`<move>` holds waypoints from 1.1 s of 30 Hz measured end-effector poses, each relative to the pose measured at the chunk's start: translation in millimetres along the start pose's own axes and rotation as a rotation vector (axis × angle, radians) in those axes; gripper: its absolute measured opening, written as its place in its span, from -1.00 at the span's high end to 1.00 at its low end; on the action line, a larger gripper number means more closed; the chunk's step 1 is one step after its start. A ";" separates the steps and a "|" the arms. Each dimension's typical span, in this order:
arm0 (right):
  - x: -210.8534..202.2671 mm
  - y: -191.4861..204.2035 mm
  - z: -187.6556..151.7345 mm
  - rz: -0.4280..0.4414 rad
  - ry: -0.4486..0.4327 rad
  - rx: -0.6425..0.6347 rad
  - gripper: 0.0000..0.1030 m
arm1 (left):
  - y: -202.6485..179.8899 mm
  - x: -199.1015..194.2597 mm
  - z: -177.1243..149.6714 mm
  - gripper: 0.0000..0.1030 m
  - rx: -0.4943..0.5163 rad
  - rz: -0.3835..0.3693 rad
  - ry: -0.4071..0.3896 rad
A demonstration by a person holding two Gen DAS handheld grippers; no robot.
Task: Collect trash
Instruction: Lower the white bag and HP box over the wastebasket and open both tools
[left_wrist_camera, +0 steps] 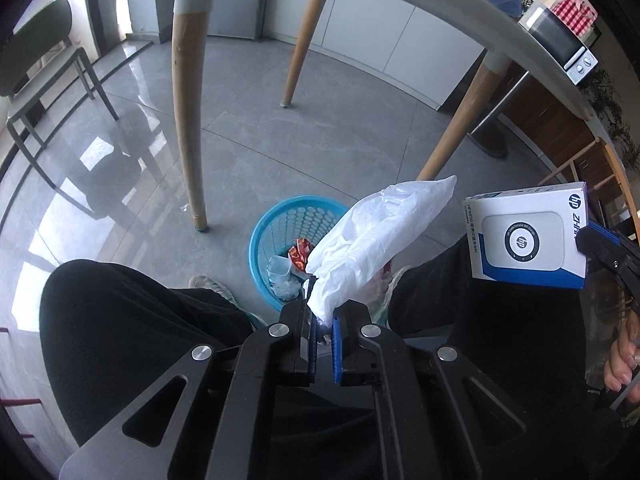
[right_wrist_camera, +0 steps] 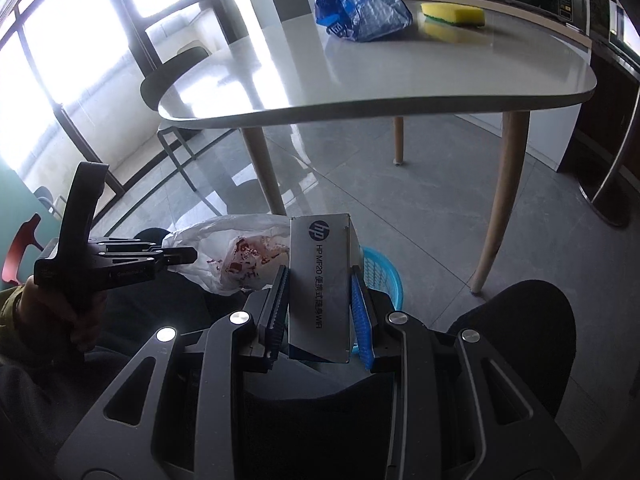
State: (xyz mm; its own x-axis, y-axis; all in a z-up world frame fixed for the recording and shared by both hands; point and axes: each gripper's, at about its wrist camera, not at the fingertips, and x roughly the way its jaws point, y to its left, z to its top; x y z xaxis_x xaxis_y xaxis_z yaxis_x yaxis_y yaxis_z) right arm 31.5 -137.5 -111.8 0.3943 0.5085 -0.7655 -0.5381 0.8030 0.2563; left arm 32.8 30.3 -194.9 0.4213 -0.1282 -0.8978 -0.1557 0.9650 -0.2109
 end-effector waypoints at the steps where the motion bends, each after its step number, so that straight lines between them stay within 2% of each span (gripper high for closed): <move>1: 9.3 -1.7 -0.4 0.001 0.014 0.006 0.46 | 0.1 5.5 1.8 0.91 -0.008 0.004 0.007; 10: 96.4 -19.8 -1.4 -0.010 0.142 0.084 0.45 | 13.9 64.8 13.4 0.91 -0.078 0.074 0.082; 13: 124.0 -25.6 -3.1 -0.014 0.197 0.125 0.45 | 24.8 83.1 18.4 0.91 -0.145 0.053 0.134; 16: 145.6 -24.5 -1.7 -0.031 0.238 0.121 0.45 | 31.0 94.7 25.0 0.91 -0.188 0.016 0.142; 20: 178.4 -25.8 -1.0 -0.053 0.288 0.132 0.45 | 38.1 116.9 26.1 0.91 -0.236 0.029 0.192; 27: 242.3 -29.7 -5.0 -0.073 0.380 0.147 0.45 | 39.1 152.8 35.6 0.91 -0.246 0.043 0.241; 33: 285.8 -47.9 -15.8 -0.035 0.433 0.242 0.45 | 41.6 183.1 35.9 0.91 -0.248 0.061 0.302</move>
State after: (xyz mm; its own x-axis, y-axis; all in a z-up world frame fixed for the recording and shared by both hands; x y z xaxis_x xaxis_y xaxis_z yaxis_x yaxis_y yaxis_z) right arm 158.2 -35.5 -352.1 0.0354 0.3452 -0.9378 -0.3210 0.8926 0.3165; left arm 135.6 55.1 -354.1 0.1282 -0.1694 -0.9772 -0.3986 0.8934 -0.2072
